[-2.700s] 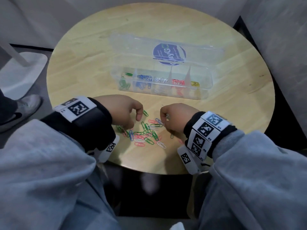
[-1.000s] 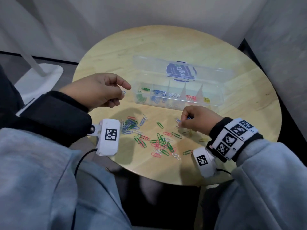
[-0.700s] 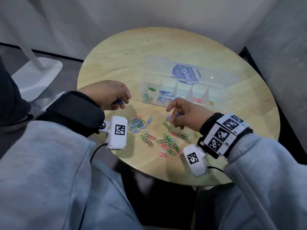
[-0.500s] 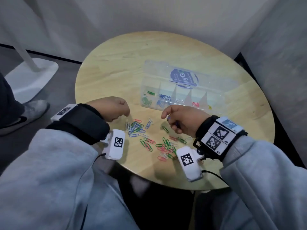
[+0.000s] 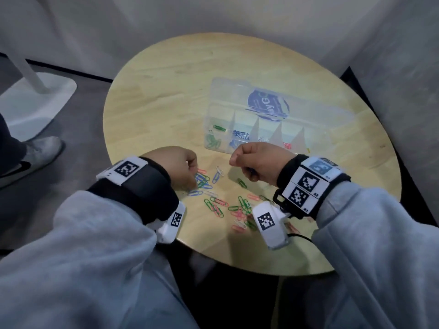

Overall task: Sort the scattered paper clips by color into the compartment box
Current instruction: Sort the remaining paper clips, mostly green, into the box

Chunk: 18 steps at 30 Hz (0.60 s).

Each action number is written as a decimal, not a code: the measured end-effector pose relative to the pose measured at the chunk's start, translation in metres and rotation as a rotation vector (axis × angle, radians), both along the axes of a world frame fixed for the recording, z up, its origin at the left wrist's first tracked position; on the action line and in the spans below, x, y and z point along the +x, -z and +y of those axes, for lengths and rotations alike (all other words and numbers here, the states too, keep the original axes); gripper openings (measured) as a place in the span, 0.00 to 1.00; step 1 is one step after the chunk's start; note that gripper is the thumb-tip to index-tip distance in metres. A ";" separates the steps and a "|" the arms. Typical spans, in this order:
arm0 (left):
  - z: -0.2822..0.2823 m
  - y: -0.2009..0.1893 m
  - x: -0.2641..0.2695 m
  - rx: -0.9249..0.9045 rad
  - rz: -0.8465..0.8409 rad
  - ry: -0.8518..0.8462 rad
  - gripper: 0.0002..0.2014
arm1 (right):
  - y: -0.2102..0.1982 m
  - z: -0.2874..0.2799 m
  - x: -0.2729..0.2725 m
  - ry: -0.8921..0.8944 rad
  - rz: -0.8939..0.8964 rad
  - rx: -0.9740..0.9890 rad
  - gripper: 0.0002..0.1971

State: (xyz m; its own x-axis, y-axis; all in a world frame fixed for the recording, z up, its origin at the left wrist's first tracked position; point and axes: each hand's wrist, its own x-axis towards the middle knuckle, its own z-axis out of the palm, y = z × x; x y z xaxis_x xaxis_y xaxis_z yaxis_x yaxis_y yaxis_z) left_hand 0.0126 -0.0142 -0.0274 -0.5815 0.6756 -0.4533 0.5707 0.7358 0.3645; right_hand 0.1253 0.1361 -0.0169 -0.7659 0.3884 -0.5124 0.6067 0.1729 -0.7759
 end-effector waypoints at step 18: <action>0.012 -0.001 0.003 -0.050 -0.157 0.001 0.01 | 0.012 -0.018 -0.017 -0.500 -0.209 0.669 0.12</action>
State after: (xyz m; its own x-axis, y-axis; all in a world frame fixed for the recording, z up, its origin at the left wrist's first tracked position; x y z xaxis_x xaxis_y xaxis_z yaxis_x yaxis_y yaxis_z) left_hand 0.0155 -0.0022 -0.0261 -0.5002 0.6503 -0.5718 0.5104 0.7548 0.4119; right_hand 0.1086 0.1183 -0.0289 -0.8429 0.3013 -0.4458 0.4565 0.8390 -0.2960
